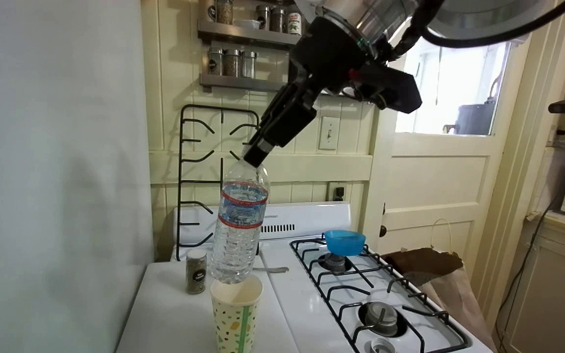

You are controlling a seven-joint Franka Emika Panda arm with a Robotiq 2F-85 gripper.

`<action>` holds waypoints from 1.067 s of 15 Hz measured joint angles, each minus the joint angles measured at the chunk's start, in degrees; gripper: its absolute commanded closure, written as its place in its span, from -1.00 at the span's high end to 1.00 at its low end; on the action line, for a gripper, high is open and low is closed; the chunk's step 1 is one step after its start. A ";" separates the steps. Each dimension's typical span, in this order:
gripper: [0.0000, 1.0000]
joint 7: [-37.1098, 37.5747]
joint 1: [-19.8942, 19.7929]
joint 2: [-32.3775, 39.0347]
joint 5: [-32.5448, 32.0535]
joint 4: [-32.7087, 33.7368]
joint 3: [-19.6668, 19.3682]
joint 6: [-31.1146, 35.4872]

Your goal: Put the water bottle in the coffee cup.

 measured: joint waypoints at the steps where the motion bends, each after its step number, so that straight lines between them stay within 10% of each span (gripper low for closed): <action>1: -0.84 0.36 0.00 0.62 -0.07 0.00 0.03 0.68; 16: -0.84 7.65 -1.96 5.92 -6.88 0.08 0.56 4.50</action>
